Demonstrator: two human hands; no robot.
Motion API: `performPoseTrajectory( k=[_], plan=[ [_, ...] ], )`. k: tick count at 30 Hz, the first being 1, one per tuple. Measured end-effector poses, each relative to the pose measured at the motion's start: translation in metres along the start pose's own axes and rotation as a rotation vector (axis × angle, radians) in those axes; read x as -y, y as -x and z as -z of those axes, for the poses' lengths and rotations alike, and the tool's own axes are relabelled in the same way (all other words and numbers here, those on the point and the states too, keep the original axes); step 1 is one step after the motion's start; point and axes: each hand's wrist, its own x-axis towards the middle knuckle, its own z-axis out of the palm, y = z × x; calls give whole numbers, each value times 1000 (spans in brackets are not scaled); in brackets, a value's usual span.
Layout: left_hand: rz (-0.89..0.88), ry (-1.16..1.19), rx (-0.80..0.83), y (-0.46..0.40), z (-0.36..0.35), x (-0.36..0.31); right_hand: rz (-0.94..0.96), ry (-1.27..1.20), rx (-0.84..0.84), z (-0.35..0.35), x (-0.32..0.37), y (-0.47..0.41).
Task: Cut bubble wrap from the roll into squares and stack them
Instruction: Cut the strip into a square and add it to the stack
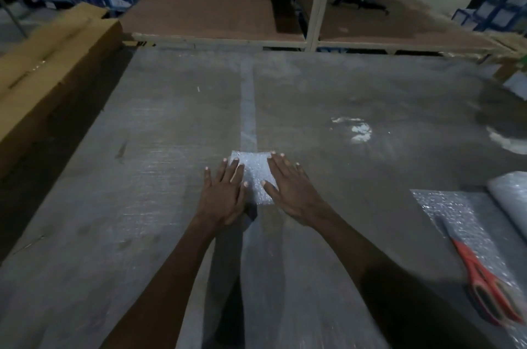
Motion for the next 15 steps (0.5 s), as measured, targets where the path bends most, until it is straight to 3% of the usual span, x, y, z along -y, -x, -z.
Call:
performPoseTrajectory(
  k=[5, 10, 15],
  plan=[
    [-31, 118, -65, 61, 3, -55, -71, -57, -21, 14, -14, 95],
    [-94, 143, 40, 122, -24, -119, -238, -150, -86, 7, -46, 212],
    [-214, 105, 99, 129, -37, -195, -381, -218, -151, 7, -79, 297]
  ],
)
